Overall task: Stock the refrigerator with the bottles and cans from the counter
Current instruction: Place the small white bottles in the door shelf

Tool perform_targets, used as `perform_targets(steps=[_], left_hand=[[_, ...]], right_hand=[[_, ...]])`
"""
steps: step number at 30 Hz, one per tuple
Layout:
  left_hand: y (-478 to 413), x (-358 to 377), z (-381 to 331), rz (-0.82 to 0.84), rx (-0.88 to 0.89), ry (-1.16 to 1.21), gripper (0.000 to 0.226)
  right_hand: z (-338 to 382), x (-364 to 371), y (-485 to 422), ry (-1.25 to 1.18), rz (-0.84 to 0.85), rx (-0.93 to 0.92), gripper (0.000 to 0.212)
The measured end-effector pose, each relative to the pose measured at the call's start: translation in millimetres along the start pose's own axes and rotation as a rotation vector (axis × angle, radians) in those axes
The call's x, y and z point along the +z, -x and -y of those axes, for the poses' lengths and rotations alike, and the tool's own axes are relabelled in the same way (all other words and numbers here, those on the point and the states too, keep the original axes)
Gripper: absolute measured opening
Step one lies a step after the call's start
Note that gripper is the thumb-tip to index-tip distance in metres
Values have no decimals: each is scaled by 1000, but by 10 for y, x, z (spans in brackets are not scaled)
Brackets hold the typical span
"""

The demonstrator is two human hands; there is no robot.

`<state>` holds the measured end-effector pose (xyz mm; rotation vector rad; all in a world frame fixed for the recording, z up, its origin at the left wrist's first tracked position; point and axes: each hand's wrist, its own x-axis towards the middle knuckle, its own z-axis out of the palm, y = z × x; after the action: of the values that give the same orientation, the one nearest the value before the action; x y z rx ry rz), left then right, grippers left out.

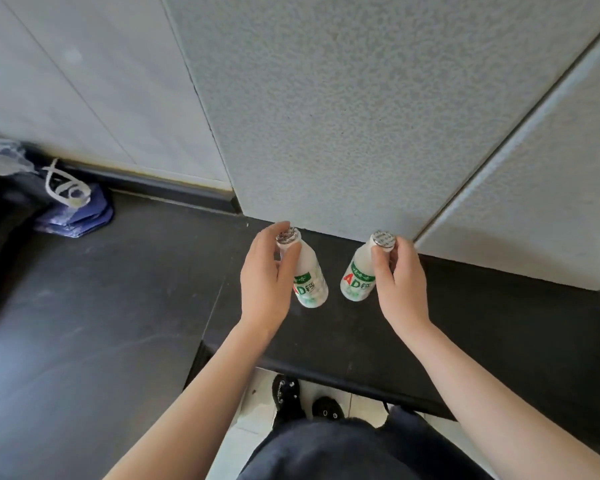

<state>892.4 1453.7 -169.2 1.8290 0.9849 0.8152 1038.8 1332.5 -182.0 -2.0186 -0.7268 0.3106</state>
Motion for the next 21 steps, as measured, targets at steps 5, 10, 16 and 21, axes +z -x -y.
perform_targets(steps=[5,10,16,21], left_hand=[[570,-345,-37,-174,-113,35,22],[1352,-637,38,-386,-265,79,23],[2476,-928,138,-681,-455,120,23],[3351,-1186,144,-949,-558,117,23]], right_hand=[[168,109,277,-111,142,-86,14],[328,400,646,-205,361,-200,9],[517,798,1345,-267,700,-281,5],[743,1054,2053,-253,966,-396,9]])
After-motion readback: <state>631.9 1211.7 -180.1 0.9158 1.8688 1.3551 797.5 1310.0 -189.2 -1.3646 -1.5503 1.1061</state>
